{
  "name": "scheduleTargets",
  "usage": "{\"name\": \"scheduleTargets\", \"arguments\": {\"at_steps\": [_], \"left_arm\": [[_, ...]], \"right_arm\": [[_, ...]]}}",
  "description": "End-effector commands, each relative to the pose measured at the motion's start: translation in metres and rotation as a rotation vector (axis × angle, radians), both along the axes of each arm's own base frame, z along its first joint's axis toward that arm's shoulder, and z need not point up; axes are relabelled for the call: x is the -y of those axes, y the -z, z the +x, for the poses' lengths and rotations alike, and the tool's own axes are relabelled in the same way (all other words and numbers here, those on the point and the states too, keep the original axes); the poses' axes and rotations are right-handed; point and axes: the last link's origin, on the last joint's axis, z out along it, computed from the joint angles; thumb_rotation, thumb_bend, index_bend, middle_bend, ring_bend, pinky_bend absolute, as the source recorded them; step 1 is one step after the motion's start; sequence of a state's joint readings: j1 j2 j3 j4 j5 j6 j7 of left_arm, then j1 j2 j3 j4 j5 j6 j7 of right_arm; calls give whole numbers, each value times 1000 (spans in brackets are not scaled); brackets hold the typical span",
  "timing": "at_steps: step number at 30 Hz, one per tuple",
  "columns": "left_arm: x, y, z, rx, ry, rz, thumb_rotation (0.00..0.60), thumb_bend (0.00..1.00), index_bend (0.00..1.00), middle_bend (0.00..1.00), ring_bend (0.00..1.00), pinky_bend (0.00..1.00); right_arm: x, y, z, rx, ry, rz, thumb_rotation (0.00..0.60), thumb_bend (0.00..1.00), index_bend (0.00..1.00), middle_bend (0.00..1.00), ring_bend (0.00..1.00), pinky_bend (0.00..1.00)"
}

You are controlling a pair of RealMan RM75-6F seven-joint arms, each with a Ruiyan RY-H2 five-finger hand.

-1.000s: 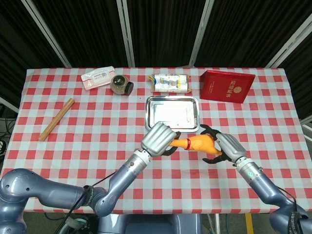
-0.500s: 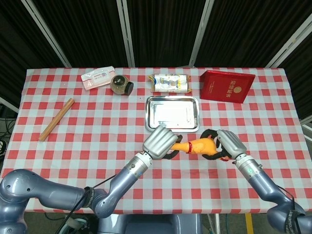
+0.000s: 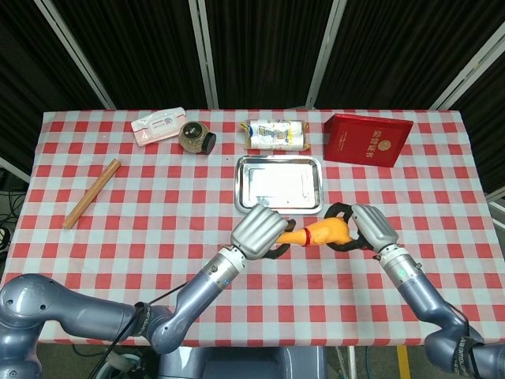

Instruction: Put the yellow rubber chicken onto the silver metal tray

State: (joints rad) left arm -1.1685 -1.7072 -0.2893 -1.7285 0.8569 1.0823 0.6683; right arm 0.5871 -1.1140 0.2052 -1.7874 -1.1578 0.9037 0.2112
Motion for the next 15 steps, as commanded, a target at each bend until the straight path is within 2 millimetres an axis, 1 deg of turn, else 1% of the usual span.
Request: {"name": "scheduleTargets", "arguments": {"at_steps": [1, 3, 4, 6, 8, 9, 10, 11, 12, 13, 15], "left_arm": [[0, 0, 0, 0, 0, 1, 600, 797, 640, 684, 585, 645], [-1, -1, -1, 1, -2, 2, 600, 796, 639, 684, 585, 645], [-1, -1, -1, 1, -2, 4, 600, 796, 639, 684, 585, 645], [-2, -1, -1, 2, -3, 7, 600, 796, 639, 683, 585, 644], [-3, -2, -2, 0, 0, 20, 600, 796, 639, 683, 585, 644], [-3, -2, -2, -2, 4, 29, 600, 796, 638, 683, 585, 644], [-3, -2, -2, 0, 3, 31, 600, 796, 638, 683, 585, 644], [-4, -2, -2, 3, 1, 33, 600, 796, 638, 683, 585, 644], [-4, -2, -3, 5, 0, 33, 600, 795, 638, 683, 585, 644], [-4, -1, -3, 7, -1, 35, 600, 795, 638, 683, 585, 644], [-4, 0, -3, 8, 0, 40, 600, 794, 637, 682, 585, 644]], "right_arm": [[0, 0, -1, 8, 4, -19, 600, 460, 1000, 1000, 1000, 1000], [-2, 0, -1, 14, 6, -25, 600, 459, 1000, 1000, 997, 1000], [-2, -1, -2, 14, 4, -28, 600, 459, 976, 993, 968, 996], [-4, -1, -2, 11, -3, -29, 600, 453, 853, 913, 853, 947], [-8, -2, -5, -1, -11, -17, 600, 390, 611, 723, 653, 799], [-10, -2, -7, -10, -12, -3, 600, 355, 531, 660, 589, 740], [-12, -3, -8, -12, -14, 9, 600, 297, 382, 551, 477, 635], [-13, -3, -9, -12, -16, 16, 600, 257, 267, 457, 381, 549], [-13, -4, -9, -11, -17, 18, 600, 235, 191, 389, 312, 491], [-14, -4, -10, -10, -17, 20, 600, 203, 83, 273, 194, 393], [-16, -4, -12, -20, -17, 31, 600, 164, 4, 145, 69, 268]]}}
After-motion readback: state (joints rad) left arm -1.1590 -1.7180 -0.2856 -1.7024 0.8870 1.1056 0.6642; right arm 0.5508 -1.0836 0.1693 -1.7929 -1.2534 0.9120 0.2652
